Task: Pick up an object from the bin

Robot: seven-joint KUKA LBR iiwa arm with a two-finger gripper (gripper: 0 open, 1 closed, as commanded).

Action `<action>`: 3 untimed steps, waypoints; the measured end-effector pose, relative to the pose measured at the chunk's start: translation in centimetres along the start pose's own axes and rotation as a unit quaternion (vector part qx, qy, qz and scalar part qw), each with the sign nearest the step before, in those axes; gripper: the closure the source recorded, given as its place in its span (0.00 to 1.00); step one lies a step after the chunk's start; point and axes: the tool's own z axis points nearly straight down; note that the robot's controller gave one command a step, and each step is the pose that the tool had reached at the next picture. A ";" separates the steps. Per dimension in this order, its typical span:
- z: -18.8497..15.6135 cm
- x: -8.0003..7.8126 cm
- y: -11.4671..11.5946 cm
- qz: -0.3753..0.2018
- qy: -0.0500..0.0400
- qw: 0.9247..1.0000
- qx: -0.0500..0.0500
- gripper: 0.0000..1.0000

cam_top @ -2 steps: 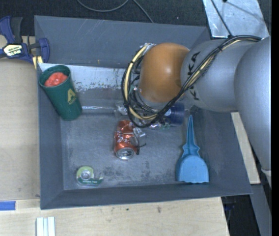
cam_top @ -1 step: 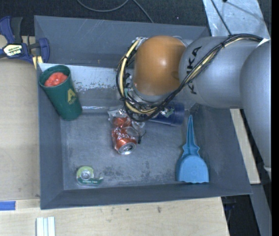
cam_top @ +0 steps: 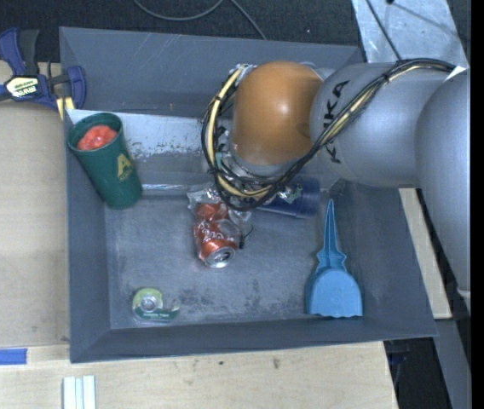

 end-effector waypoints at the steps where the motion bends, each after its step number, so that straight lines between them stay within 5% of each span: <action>1: -6.0 -0.2 -0.1 0.001 -0.004 1.000 0.003 1.00; 2: -1.4 -0.2 -0.2 0.003 -0.004 1.000 0.002 1.00; 3: -8.5 -0.4 -0.3 0.004 -0.009 1.000 0.006 1.00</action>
Offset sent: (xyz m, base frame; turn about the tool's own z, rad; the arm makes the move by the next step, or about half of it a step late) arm 0.0001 0.0000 0.0121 0.0000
